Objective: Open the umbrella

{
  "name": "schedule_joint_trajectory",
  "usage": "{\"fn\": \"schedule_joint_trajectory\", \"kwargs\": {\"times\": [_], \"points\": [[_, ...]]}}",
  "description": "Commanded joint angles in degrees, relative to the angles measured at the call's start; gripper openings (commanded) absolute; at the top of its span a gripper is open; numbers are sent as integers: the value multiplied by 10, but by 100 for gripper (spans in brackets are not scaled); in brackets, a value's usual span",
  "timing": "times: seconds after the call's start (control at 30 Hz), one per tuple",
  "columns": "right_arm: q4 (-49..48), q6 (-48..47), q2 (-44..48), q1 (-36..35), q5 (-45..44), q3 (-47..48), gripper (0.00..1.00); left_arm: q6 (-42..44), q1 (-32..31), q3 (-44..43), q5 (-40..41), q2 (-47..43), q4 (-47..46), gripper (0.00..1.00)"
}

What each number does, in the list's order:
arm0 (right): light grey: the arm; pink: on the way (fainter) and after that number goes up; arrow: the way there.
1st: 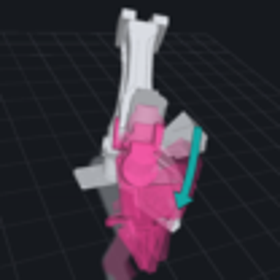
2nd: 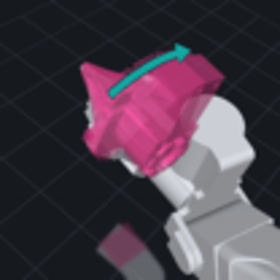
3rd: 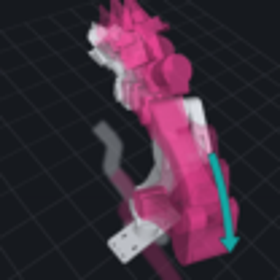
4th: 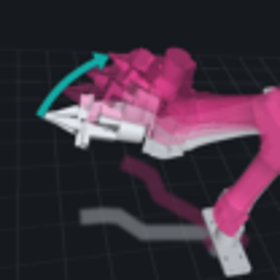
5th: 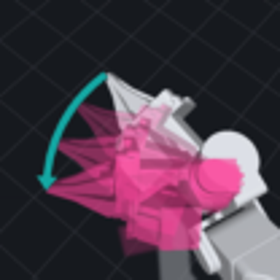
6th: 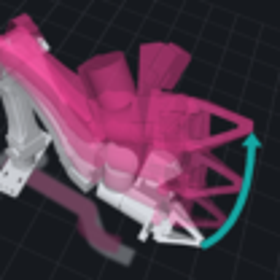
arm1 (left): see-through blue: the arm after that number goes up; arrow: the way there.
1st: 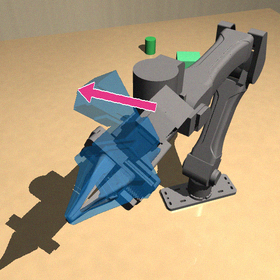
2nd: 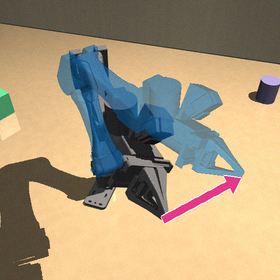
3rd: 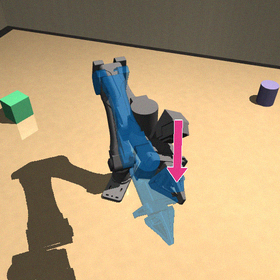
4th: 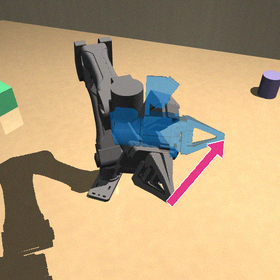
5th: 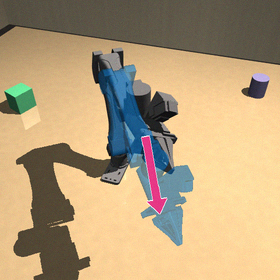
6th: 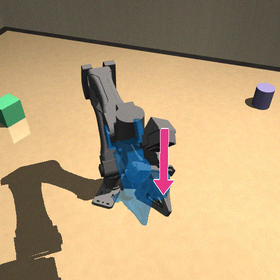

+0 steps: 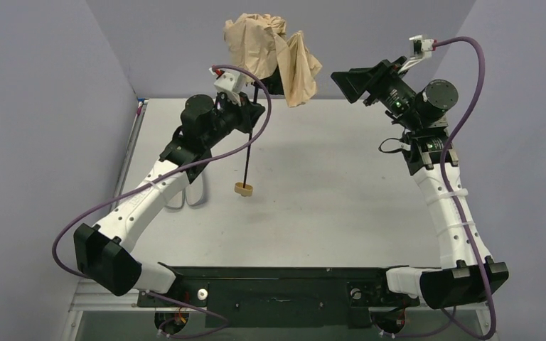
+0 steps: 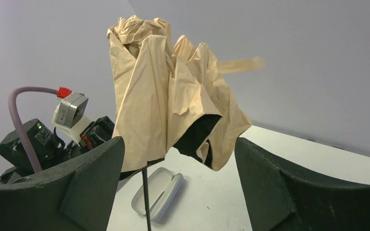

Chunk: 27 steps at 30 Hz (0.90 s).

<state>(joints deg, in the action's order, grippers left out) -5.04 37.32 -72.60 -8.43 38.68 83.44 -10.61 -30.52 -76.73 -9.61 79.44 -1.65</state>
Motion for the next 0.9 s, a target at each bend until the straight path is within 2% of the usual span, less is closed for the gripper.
{"fn": "schedule_joint_trajectory", "kwargs": {"times": [0.0, 0.17, 0.3, 0.43, 0.5, 0.53, 0.6, 0.67, 0.73, 0.77, 0.8, 0.83, 0.87], "points": [[-14, 30, 13, 19, -12, -20, 79, -63, -15, -34, -15, -2, -95, 0], [17, -9, 55, -5, -15, -92, 72, -119, 13, -80, 9, 24, -135, 0], [75, -78, 89, -72, -36, -157, 71, -130, 22, -127, 8, 47, -155, 0], [102, -134, 85, -149, -65, -148, 73, -128, 23, -167, 9, 65, -159, 0], [119, -146, 77, -152, -72, -135, 73, -150, 63, -190, 17, 71, -141, 0], [129, -148, 77, -143, -73, -132, 73, -160, 108, -201, 11, 75, -128, 0], [133, -148, 80, -121, -76, -133, 73, -155, 157, -209, 9, 77, -101, 0], [130, -139, 80, -96, -78, -138, 73, -117, 168, -213, -26, 79, -75, 0], [125, -122, 71, -71, -79, -143, 73, -73, 129, -224, -57, 87, -18, 0], [120, -108, 67, -63, -77, -144, 73, -22, 106, -231, -64, 92, 16, 0], [119, -102, 58, -51, -74, -144, 72, 8, 48, -244, -66, 101, 89, 0], [119, -92, 54, -45, -68, -140, 72, 45, 23, -247, -67, 105, 136, 0], [119, -88, 45, -37, -65, -138, 71, 52, -14, -239, -77, 105, 147, 0]]}}
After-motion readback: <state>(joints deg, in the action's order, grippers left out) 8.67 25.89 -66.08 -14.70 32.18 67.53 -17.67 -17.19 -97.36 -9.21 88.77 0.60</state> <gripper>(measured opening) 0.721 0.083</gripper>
